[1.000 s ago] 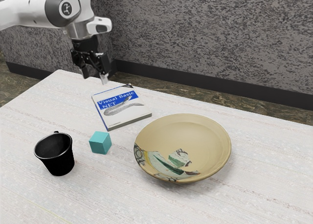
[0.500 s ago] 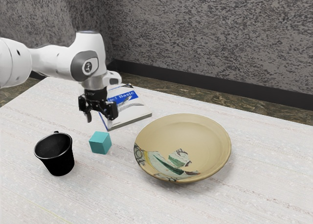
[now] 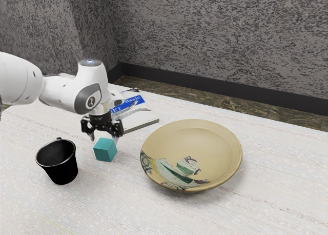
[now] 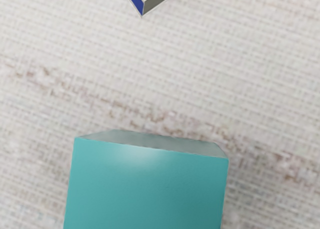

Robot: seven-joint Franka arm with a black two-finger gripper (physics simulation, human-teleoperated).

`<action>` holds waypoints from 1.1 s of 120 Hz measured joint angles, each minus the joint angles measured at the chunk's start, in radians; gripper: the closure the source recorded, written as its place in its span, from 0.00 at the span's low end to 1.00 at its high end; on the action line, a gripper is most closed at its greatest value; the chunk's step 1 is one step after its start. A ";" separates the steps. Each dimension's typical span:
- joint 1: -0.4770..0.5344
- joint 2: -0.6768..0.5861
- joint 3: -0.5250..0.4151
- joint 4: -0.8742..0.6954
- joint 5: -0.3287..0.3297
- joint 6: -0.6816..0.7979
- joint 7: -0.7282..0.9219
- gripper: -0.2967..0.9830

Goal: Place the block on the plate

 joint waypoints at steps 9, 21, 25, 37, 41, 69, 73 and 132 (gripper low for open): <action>0.027 0.019 -0.024 0.000 0.002 0.022 -0.028 0.23; 0.067 0.036 -0.059 0.000 0.004 0.041 -0.059 0.23; 0.077 0.038 -0.066 0.000 0.005 0.046 -0.068 0.23; 0.097 0.042 -0.075 0.001 0.007 0.057 -0.090 0.23; 0.103 0.046 -0.077 0.003 0.008 0.060 -0.094 0.23; 0.125 0.083 -0.098 0.005 0.026 0.097 -0.107 0.31; 0.126 0.084 -0.099 0.005 0.027 0.099 -0.107 0.33; 0.108 0.021 -0.109 0.003 0.031 0.094 -0.107 0.45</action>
